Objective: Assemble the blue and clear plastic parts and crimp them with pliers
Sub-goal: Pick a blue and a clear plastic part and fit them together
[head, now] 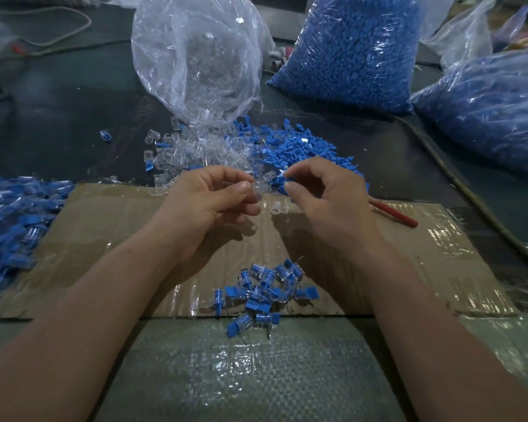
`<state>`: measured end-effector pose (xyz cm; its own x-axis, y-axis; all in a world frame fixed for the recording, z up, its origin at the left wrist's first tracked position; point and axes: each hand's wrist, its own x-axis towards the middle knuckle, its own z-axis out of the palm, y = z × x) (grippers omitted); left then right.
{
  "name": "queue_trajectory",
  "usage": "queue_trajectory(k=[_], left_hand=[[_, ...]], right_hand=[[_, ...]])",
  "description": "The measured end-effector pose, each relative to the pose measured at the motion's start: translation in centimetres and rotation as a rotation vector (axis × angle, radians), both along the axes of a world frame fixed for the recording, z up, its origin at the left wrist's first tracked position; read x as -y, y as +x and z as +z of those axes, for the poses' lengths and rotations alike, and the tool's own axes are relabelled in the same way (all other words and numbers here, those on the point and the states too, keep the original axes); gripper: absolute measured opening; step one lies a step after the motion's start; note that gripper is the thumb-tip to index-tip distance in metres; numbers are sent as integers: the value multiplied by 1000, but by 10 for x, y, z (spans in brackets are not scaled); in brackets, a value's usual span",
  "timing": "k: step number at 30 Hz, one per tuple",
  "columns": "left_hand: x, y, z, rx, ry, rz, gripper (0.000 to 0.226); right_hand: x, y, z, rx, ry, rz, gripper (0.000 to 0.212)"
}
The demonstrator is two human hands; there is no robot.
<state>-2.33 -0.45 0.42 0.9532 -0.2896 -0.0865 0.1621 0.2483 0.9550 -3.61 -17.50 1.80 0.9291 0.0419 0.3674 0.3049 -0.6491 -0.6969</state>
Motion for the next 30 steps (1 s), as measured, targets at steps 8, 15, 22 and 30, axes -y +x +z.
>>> queue_trajectory(k=[8,15,22,30], left_hand=[[1,5,-5,0,19,-26,17],[0,6,-6,15,31,-56,14],[3,6,-5,30,42,-53,22],[1,7,-5,68,76,-60,18]], right_hand=[[-10,-5,3,-67,312,73,20],[-12,-7,2,-82,328,85,23],[-15,-6,-2,-82,209,80,10],[-10,-7,1,-137,176,122,18]])
